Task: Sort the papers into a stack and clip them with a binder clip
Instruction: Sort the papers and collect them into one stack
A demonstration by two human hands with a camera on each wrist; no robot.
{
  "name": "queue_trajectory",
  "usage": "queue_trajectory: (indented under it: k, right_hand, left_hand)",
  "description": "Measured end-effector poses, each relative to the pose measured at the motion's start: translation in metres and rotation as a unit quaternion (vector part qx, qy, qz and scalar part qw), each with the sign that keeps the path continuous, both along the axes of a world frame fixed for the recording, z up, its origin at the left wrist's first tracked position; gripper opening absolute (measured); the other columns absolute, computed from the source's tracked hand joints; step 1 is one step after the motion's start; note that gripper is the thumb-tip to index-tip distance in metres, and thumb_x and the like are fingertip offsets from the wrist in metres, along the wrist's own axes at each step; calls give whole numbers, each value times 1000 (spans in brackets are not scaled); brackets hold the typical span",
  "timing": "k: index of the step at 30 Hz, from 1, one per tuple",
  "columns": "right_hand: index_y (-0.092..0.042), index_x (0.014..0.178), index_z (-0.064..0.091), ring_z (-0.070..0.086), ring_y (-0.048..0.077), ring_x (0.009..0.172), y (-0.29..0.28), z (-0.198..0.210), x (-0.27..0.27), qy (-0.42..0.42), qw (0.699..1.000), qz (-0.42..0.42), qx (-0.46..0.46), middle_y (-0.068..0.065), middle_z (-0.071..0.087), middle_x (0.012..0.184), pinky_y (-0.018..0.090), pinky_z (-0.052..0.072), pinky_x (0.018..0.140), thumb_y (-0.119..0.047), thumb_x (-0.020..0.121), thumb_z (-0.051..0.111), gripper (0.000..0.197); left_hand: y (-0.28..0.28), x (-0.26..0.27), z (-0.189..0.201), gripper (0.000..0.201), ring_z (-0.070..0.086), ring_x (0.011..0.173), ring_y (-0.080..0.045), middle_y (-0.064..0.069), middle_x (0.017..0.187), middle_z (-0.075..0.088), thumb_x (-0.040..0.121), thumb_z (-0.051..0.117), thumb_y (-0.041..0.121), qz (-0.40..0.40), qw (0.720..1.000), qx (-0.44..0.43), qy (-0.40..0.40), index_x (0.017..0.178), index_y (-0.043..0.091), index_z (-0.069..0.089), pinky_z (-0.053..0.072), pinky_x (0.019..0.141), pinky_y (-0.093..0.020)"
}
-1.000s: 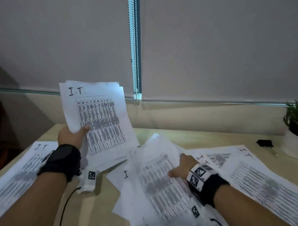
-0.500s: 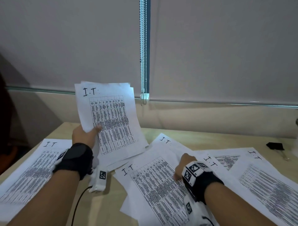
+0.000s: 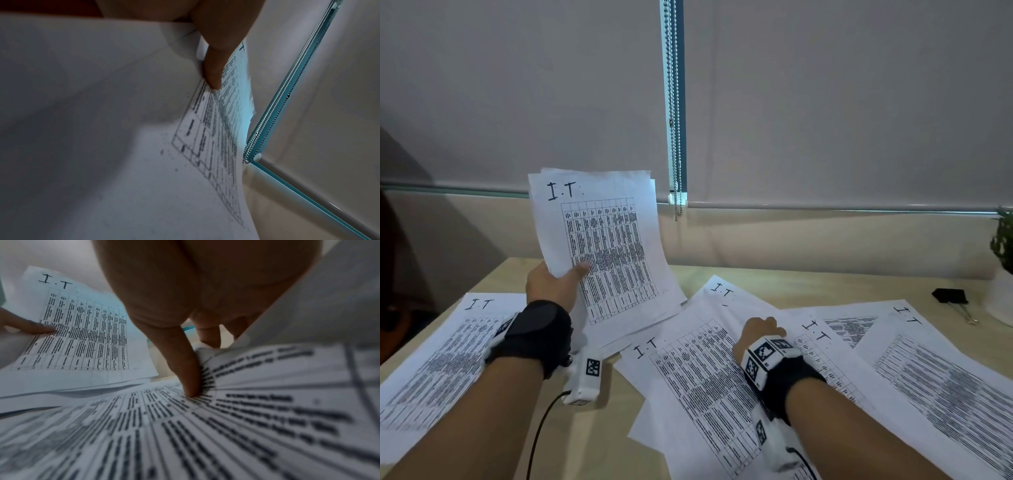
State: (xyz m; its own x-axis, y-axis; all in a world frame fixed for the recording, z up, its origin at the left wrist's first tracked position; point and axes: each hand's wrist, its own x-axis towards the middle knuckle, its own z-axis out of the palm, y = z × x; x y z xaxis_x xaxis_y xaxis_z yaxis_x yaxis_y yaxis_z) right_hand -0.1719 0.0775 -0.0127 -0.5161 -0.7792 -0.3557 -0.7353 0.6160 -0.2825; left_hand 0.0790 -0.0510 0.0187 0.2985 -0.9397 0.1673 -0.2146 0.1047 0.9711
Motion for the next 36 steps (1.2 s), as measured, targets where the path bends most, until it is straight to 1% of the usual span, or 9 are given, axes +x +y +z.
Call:
queue_trajectory:
  k: [6, 11, 19, 22, 24, 27, 30, 34, 36]
  right_hand:
    - [-13, 124, 40, 38, 32, 123, 2, -3, 8, 7, 1000, 14, 7, 14, 39, 128, 45, 39, 101, -21, 87, 49, 39]
    - [-14, 131, 29, 32, 33, 129, -5, -13, 18, 19, 999, 29, 36, 13, 37, 137, 48, 38, 102, -38, 76, 67, 71]
    - [-17, 128, 31, 45, 30, 118, -5, -9, 10, 48, 998, 30, -13, 10, 48, 126, 48, 37, 98, -23, 82, 52, 51]
    - [-11, 128, 47, 57, 25, 109, -10, 7, -5, 38, 997, 60, 6, 8, 58, 119, 34, 47, 92, -22, 87, 56, 43]
    - [-14, 118, 61, 61, 18, 93, -6, 36, -18, 68, 994, 77, 35, 5, 64, 104, 24, 48, 73, -24, 79, 69, 41]
    - [-14, 102, 66, 59, 21, 82, 3, 91, -47, -32, 991, 105, -81, 5, 65, 94, 23, 41, 59, -17, 64, 82, 41]
    - [-16, 99, 65, 63, 24, 91, 6, 142, -63, -125, 960, 142, -206, 2, 69, 95, 30, 47, 79, -14, 56, 86, 48]
    - [-6, 87, 65, 67, 26, 85, -10, 168, -70, -293, 899, 79, -317, 8, 72, 89, 38, 55, 78, -10, 49, 87, 44]
    - [-6, 90, 66, 68, 29, 84, -25, 165, -81, -316, 879, 14, -357, 8, 74, 89, 47, 56, 79, -28, 31, 94, 70]
  left_hand:
    - [3, 3, -2, 41, 56, 91, -23, -18, 116, 65, 83, 72, 18, -2, 1000, -9, 0, 118, 2, 61, 42, 85, -32]
    - [4, 5, -1, 41, 56, 93, -22, -16, 117, 65, 83, 72, 19, 0, 1000, -13, -1, 119, 2, 61, 42, 87, -32]
    - [0, 8, -3, 39, 56, 90, -23, -10, 99, 61, 81, 74, 21, 1, 1000, 2, -13, 113, 1, 62, 42, 81, -32]
    - [-1, 14, -2, 39, 55, 88, -23, -10, 96, 60, 80, 74, 19, 6, 1000, 1, -17, 111, -1, 62, 41, 78, -32]
    - [-3, 18, 0, 39, 54, 88, -24, -11, 96, 60, 80, 75, 19, 10, 1000, 4, -16, 110, -3, 61, 40, 77, -32]
    - [-5, 18, 5, 44, 55, 88, -26, -15, 101, 63, 80, 75, 22, 6, 1000, 16, -18, 113, -3, 61, 42, 78, -33]
    - [-1, 3, 12, 44, 56, 86, -28, -19, 98, 64, 79, 76, 22, -23, 999, 19, -10, 111, -4, 61, 43, 75, -33]
    - [20, -34, 37, 7, 52, 62, -23, 2, 56, 61, 84, 66, 5, -108, 994, 4, 10, 85, 4, 59, 43, 44, -15]
    - [28, -51, 47, 15, 59, 61, -14, 11, 50, 66, 82, 69, 7, -171, 985, -12, 37, 92, 2, 59, 46, 48, -6]
